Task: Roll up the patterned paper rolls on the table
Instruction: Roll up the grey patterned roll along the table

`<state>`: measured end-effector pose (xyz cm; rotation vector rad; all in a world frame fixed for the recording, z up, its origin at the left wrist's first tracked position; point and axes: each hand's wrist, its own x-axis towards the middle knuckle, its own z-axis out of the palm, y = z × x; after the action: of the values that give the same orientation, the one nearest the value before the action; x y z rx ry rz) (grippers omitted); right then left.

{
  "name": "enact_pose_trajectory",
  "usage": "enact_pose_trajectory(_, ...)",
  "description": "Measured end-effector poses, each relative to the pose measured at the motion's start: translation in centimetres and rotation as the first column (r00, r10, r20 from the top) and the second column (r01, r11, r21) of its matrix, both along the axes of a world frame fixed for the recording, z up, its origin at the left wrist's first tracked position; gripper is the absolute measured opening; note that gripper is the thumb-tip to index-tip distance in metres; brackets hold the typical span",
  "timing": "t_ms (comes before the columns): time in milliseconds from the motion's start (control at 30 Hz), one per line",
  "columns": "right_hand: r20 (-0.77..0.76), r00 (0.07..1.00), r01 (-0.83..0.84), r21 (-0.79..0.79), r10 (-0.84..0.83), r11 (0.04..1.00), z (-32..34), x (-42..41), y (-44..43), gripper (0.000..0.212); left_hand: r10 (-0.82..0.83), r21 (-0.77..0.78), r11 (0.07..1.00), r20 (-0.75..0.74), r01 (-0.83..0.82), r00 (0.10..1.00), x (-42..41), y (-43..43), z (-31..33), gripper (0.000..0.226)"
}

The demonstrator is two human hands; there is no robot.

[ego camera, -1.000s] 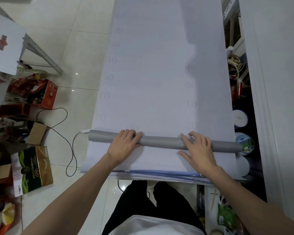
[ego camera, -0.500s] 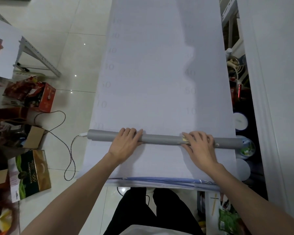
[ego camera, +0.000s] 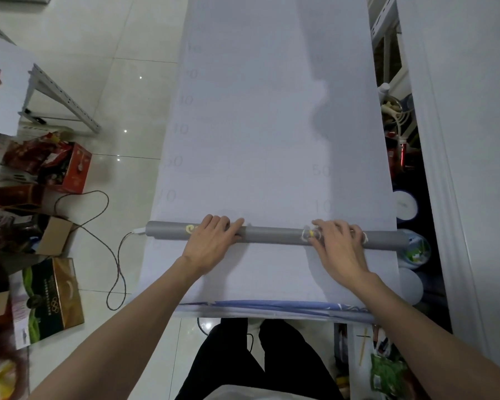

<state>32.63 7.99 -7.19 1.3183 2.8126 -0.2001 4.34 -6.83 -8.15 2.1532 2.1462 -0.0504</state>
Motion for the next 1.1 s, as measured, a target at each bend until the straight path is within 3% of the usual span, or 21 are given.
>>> enact_pose_trajectory(67, 0.021, 1.0, -0.007, 0.001, 0.007, 1.0, -0.1, 0.0, -0.2, 0.029, -0.022, 0.011, 1.0, -0.001, 0.022, 1.0, 0.0, -0.1, -0.2, 0.029)
enact_pose_trajectory(200, 0.071, 0.997, -0.009, -0.058, 0.013, 0.998, -0.3, 0.1, -0.7, 0.045, -0.007, 0.017, 1.0, -0.074, 0.008, 0.997, 0.4, 0.2, 0.0, 0.051)
enact_pose_trajectory(300, 0.099, 0.995, -0.014, -0.035, 0.017, 0.999, 0.0, 0.1, -0.5, 0.044, 0.007, 0.037, 0.999, -0.064, -0.004, 0.998, 0.6, 0.2, 0.1, 0.043)
enact_pose_trajectory(433, 0.013, 0.999, 0.03, -0.058, -0.03, 0.998, 0.0, 0.4, -0.4, 0.033, -0.037, 0.035, 0.999, -0.003, 0.037, 0.999, 0.5, -0.2, -0.4, 0.028)
enact_pose_trajectory(600, 0.068, 0.998, -0.01, -0.064, 0.014, 0.998, -0.7, 1.0, -0.9, 0.048, 0.007, 0.034, 0.999, -0.063, -0.005, 0.998, 0.8, -0.4, -0.4, 0.051)
enact_pose_trajectory(833, 0.0, 0.999, 0.043, -0.06, -0.043, 0.997, -0.2, 0.9, 0.0, 0.033, -0.005, 0.079, 0.997, 0.025, 0.003, 1.0, 0.5, -0.4, -0.6, 0.034)
enact_pose_trajectory(1100, 0.116, 0.993, 0.02, -0.05, -0.014, 0.999, -0.9, 1.4, -0.3, 0.052, 0.02, 0.083, 0.996, -0.023, -0.018, 1.0, 0.6, -0.1, -0.8, 0.057)
